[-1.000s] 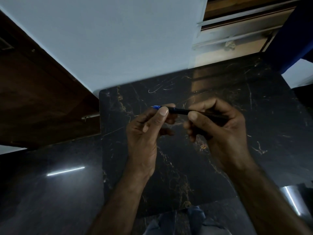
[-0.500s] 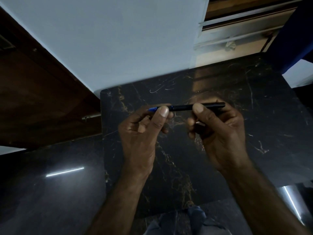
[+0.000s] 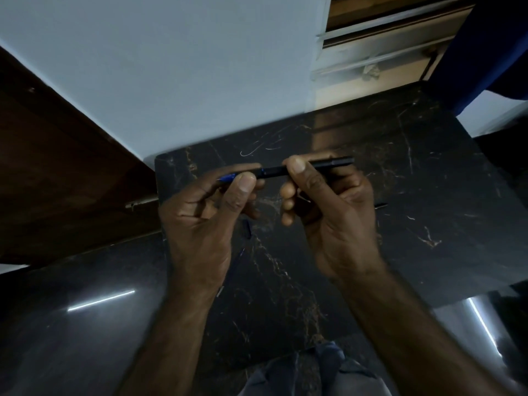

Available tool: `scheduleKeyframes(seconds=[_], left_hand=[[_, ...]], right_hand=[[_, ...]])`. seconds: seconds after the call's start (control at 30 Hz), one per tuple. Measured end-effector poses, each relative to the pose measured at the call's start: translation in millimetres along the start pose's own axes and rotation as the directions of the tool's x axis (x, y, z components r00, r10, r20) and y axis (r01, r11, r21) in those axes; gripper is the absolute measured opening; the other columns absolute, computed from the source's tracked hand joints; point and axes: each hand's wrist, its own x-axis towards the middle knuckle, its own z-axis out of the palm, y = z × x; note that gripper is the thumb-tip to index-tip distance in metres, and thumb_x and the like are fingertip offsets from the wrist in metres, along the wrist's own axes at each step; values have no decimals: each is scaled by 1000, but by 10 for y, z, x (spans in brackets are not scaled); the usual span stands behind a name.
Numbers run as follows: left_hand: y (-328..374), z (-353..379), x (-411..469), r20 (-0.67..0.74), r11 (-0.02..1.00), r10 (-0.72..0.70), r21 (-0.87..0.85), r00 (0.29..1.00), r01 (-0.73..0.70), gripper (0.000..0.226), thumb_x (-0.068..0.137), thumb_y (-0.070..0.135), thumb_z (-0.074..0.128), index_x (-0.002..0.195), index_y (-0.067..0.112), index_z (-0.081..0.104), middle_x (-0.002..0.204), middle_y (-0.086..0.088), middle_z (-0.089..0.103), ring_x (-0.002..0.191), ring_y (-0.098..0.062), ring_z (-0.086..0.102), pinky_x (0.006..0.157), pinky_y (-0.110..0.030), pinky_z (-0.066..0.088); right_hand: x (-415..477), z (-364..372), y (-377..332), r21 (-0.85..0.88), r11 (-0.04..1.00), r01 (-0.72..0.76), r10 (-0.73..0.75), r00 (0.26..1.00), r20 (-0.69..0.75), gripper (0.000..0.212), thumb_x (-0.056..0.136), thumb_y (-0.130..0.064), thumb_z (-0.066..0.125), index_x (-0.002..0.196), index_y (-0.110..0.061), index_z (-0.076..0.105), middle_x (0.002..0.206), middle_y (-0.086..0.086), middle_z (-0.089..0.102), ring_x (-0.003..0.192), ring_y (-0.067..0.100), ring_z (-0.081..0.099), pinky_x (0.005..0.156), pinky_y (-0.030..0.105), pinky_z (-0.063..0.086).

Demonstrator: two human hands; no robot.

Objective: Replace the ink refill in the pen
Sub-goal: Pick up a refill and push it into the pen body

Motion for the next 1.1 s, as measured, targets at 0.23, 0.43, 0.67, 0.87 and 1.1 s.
scheduleKeyframes(seconds=[0.23, 0.43, 0.67, 0.87, 1.1], left_hand=[[-17, -80, 126, 111, 953, 179, 226, 978, -200, 21, 98, 13, 68, 118, 5, 70, 95, -6, 78, 82, -9, 76, 67, -23, 60], [-551, -220, 139, 151, 962, -5, 272, 988, -37, 22, 102, 22, 67, 108, 3, 75, 100, -10, 80, 88, -16, 78, 68, -34, 64], [-1905, -636, 86, -18, 356, -450, 913, 893, 198, 25, 91, 42, 79, 106, 23, 74, 91, 11, 78, 80, -5, 71, 81, -32, 60], [-2206, -681, 120, -78, 267, -502, 933, 861, 240, 19, 88, 39, 82, 97, 24, 76, 87, 8, 80, 80, -12, 75, 77, -33, 61], [-1157, -186, 420, -177, 795, -605, -78, 776, 602, 3, 96, 13, 75, 95, 14, 77, 78, -2, 79, 67, -13, 75, 64, -28, 62]], right_hand=[[49, 95, 105, 54, 996, -73, 78, 991, -104, 12, 89, -16, 71, 84, -8, 63, 59, 3, 59, 50, 14, 55, 43, 27, 45], [83, -105, 345, 120, 982, -148, 176, 942, -287, 10, 94, -12, 70, 91, -5, 62, 67, 6, 62, 57, 16, 59, 47, 29, 49], [6, -447, 402, 61, 987, -150, 162, 923, -349, 7, 96, -10, 66, 91, -5, 65, 74, 11, 66, 62, 19, 64, 50, 29, 51], [-55, -558, 377, 0, 993, -115, 107, 925, -366, 7, 96, -7, 65, 90, -3, 65, 77, 18, 66, 63, 23, 63, 51, 31, 51], [-80, -530, 210, -144, 989, 19, -61, 955, -289, 7, 95, -4, 63, 96, 3, 65, 82, 22, 71, 70, 29, 66, 54, 35, 53]])
